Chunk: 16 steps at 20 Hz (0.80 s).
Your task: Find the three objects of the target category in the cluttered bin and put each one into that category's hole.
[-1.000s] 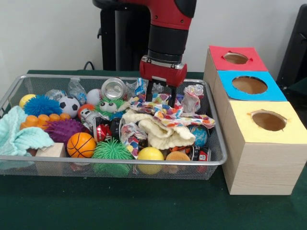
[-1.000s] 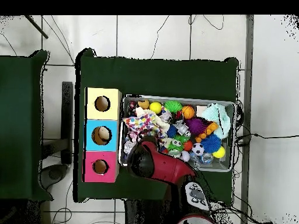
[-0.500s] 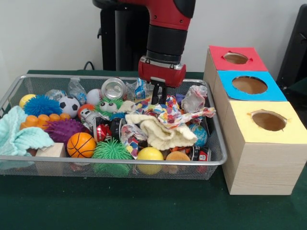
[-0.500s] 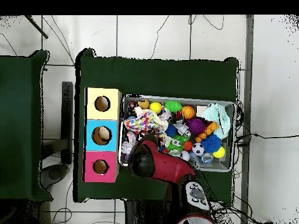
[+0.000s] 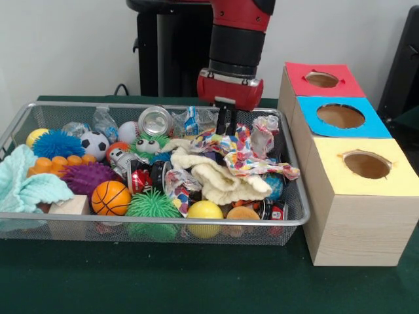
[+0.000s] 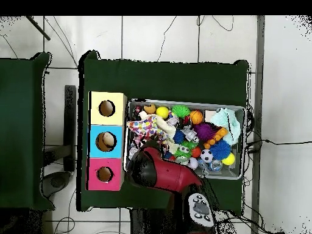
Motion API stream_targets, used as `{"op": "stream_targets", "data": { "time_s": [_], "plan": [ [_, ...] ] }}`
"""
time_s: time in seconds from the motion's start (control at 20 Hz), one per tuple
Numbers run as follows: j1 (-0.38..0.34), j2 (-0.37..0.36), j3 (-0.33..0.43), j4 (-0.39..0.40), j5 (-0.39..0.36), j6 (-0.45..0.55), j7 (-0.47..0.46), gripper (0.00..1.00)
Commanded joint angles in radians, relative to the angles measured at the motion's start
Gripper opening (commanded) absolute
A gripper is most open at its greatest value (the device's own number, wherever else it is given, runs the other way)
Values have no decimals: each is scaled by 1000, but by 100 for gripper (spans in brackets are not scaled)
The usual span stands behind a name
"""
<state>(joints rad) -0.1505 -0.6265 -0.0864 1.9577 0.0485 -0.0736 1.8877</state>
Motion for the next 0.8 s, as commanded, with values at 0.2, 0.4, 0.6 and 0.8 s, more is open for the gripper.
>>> {"op": "stream_targets", "data": {
  "time_s": [0.2,0.4,0.6,0.8],
  "plan": [
    [67,-346,-7,65,28,439,116,0],
    [64,-369,-6,67,20,457,120,0],
    [50,-359,11,79,10,413,126,0],
    [50,-362,9,80,-1,390,129,0]
  ]
}}
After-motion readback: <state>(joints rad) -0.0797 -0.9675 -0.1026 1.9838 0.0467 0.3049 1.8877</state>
